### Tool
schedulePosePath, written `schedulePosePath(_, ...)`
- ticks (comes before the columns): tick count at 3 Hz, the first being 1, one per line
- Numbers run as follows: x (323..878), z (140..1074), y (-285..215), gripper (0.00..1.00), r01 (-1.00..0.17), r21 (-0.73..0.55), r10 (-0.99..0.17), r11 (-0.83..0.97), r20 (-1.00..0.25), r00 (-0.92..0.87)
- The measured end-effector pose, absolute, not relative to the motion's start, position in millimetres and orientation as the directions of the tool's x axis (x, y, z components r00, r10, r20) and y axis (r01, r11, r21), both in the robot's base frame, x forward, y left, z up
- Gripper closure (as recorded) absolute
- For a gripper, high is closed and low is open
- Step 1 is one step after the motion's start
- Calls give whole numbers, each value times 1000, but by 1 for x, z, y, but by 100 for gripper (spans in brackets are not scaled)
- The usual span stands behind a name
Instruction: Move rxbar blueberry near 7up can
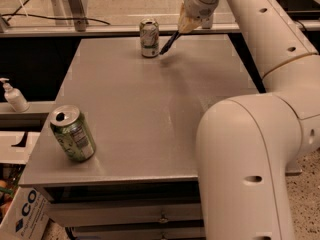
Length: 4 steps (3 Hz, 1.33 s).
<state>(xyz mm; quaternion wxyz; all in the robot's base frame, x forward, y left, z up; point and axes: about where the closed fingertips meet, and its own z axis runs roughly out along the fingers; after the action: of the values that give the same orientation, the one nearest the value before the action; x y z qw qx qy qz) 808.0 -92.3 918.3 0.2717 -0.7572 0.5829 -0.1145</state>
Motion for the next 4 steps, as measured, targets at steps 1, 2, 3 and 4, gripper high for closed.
schedulePosePath(1,818,906,-90,82,-831,-531,-946,-163,-155,284)
schedulePosePath(2,821,896,-88,60,-843,-515,-947,-156,-164,276)
schedulePosePath(3,822,888,-85,36,-855,-496,-948,-155,-169,270)
schedulePosePath(4,822,885,-82,12,-862,-483,-949,-155,-169,265)
